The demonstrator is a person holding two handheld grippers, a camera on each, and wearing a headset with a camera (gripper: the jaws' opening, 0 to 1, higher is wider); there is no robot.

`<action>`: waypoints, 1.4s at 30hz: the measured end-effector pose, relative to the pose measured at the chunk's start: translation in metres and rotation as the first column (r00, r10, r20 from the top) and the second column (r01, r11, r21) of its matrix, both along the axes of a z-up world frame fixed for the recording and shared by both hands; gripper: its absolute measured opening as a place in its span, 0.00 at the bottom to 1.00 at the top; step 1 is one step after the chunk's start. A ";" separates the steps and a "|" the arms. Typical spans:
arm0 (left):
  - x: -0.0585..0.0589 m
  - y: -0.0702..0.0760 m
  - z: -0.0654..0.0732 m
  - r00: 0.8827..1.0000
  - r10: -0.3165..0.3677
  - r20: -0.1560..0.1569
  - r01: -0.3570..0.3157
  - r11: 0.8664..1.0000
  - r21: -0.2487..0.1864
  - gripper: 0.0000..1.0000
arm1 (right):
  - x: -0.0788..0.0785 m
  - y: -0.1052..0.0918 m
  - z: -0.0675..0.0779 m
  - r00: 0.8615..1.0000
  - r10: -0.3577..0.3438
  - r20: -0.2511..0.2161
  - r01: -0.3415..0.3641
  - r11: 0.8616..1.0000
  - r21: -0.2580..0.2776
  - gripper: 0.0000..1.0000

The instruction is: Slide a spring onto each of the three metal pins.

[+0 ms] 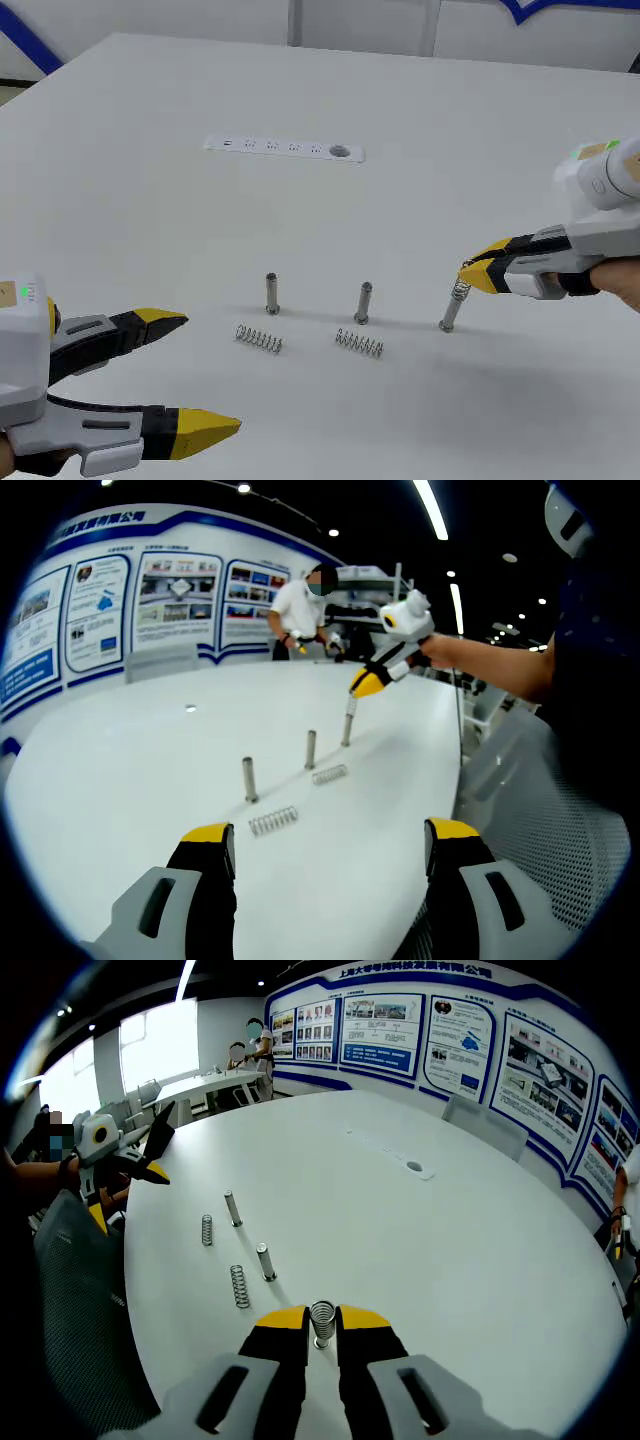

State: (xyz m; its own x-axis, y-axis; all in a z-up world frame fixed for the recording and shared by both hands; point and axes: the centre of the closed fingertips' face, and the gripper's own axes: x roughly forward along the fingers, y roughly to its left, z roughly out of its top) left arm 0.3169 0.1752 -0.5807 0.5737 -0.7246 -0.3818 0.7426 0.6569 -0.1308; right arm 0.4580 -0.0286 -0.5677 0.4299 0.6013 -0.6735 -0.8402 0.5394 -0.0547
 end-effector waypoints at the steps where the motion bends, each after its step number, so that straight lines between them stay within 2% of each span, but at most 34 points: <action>1: 0.000 0.000 0.000 1.000 0.000 0.000 0.000 1.000 0.000 0.79 | 0.000 0.000 -0.001 1.000 -0.002 -0.003 0.002 1.000 0.000 0.12; 12: -0.001 0.000 -0.001 1.000 0.006 -0.004 -0.006 1.000 0.002 0.79 | 0.004 -0.002 -0.019 0.999 -0.020 -0.034 0.021 1.000 0.012 0.12; 25: -0.002 0.001 -0.003 1.000 0.015 -0.011 -0.015 1.000 0.000 0.79 | 0.002 -0.003 -0.042 0.997 -0.028 -0.066 0.027 1.000 -0.010 0.12; 35: -0.002 0.001 -0.005 1.000 0.016 -0.011 -0.016 1.000 -0.007 0.79 | 0.001 -0.004 -0.052 0.996 -0.033 -0.083 0.030 0.999 -0.030 0.12; 42: -0.002 0.003 -0.005 1.000 0.018 -0.011 -0.019 1.000 -0.012 0.79 | 0.001 -0.005 -0.052 0.997 -0.030 -0.075 0.027 0.999 -0.041 0.13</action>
State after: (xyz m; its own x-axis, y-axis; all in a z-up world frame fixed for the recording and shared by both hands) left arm 0.3153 0.1782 -0.5862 0.5829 -0.7184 -0.3796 0.7288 0.6688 -0.1467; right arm 0.4593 -0.0332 -0.6199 0.3935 0.5613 -0.7281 -0.8269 0.5621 -0.0136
